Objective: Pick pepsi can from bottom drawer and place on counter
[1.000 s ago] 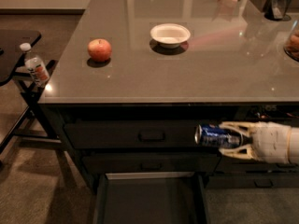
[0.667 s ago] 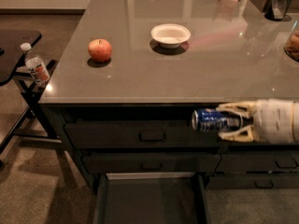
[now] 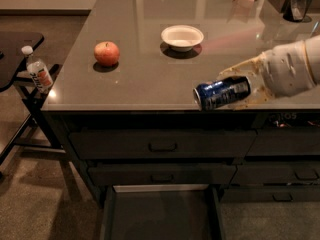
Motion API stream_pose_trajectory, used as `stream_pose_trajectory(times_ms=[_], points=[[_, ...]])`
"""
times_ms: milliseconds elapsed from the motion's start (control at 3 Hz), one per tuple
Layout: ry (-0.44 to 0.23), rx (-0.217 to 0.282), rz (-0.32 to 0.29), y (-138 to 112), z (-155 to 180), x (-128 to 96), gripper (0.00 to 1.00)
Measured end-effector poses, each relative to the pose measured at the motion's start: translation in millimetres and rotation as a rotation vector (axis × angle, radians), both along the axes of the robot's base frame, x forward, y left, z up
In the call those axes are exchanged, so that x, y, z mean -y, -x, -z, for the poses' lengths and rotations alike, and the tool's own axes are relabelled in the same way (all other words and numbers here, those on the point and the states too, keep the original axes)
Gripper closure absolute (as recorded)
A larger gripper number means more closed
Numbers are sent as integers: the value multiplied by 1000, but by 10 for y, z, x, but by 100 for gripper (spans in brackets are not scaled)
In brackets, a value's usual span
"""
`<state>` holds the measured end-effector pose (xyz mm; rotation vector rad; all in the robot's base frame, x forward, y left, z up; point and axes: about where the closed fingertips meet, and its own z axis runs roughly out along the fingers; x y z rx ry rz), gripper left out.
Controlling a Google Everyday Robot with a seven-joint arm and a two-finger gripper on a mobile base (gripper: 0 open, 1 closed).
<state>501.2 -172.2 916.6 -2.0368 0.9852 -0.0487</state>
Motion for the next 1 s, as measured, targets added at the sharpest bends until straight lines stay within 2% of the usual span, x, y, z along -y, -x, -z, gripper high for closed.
stream_pose_trajectory(times_ms=[333,667,1000], points=[[3,8,-45,-53,-150,-114,100],[0,8,-45,-50,-143,-122,100],[-26,3,-13,-294,-188,-130,100]])
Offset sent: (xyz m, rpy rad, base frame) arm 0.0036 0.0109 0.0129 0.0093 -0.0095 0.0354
